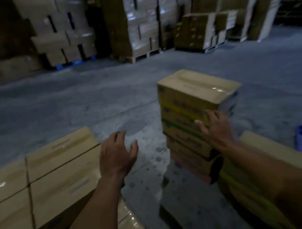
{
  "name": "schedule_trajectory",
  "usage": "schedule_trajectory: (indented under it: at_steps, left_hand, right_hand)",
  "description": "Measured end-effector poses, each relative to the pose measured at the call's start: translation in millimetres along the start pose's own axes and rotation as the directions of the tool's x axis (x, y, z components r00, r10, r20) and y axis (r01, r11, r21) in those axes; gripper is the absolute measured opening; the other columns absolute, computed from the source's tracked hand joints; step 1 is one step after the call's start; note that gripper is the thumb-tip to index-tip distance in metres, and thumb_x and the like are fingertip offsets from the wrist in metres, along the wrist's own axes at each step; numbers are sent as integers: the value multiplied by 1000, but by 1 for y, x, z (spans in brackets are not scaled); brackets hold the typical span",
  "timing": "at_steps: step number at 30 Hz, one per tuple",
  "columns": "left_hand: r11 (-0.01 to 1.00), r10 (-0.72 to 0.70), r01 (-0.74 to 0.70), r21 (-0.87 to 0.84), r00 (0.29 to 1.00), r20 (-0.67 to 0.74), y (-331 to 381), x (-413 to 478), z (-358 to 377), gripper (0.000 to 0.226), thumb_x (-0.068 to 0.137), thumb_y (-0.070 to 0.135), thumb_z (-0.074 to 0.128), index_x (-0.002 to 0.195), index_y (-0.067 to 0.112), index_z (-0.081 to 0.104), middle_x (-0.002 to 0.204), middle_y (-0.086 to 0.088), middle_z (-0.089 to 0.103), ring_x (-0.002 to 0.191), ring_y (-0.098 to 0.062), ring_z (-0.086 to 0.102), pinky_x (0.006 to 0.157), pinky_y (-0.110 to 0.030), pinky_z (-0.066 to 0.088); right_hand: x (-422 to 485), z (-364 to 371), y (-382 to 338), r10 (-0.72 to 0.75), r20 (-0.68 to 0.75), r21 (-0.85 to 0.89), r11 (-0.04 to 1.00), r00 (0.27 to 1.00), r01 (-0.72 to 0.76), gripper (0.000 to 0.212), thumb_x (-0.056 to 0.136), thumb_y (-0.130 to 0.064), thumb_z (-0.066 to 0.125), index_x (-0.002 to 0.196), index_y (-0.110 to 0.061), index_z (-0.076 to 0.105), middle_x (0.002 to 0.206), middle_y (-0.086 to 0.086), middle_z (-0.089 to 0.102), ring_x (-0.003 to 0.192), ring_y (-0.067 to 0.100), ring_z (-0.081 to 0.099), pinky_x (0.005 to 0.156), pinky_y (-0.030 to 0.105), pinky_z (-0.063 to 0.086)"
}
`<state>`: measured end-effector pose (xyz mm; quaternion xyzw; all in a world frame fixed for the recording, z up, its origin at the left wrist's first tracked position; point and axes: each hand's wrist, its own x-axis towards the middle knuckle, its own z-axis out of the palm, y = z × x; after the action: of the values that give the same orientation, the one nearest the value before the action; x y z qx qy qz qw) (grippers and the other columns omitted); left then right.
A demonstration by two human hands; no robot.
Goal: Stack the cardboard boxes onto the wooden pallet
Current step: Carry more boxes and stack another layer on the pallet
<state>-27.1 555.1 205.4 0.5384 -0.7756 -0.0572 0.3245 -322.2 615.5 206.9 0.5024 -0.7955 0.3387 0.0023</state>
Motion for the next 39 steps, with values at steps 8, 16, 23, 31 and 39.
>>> schedule_trajectory:
  at_steps: [8, 16, 23, 31, 39]
  left_hand:
    - [950, 264, -244, -195, 961, 84, 184, 1, 42, 53, 92, 40, 64, 133, 7, 61, 126, -17, 63, 110, -40, 61, 88, -47, 52]
    - [850, 499, -411, -329, 828, 255, 266, 20, 125, 58, 90, 42, 61, 135, 6, 56, 128, -18, 60, 112, -39, 59, 84, -42, 49]
    - [769, 627, -466, -438, 685, 371, 292, 46, 218, 53, 88, 35, 70, 129, 3, 58, 120, -19, 63, 107, -37, 61, 81, -40, 50]
    - [802, 597, -398, -445, 566, 568, 289, 40, 336, 81, 81, 59, 48, 133, -3, 55, 126, -21, 60, 117, -36, 57, 94, -40, 47]
    - [919, 387, -286, -270, 536, 750, 270, 43, 513, 67, 87, 38, 71, 136, -5, 53, 133, -23, 55, 125, -38, 51, 104, -43, 42]
  right_hand:
    - [-38, -159, 123, 232, -163, -83, 965, 959, -248, 61, 98, -52, 50, 144, -12, 47, 144, 18, 48, 127, 38, 47, 101, 51, 43]
    - [-72, -191, 207, 466, -252, -134, 851, 848, -507, 68, 98, -57, 46, 151, -15, 36, 151, 14, 41, 134, 37, 41, 104, 48, 40]
    - [-82, -161, 263, 689, -269, -66, 684, 673, -726, 71, 96, -60, 47, 151, -16, 37, 152, 12, 40, 138, 35, 40, 108, 49, 39]
    - [-104, -102, 334, 844, -146, -59, 514, 516, -856, 69, 96, -52, 55, 151, -12, 38, 150, 16, 43, 137, 37, 40, 111, 46, 36]
    - [-82, -17, 471, 930, -5, -78, 365, 367, -928, 66, 96, -54, 51, 148, -14, 40, 149, 15, 43, 133, 35, 44, 107, 48, 40]
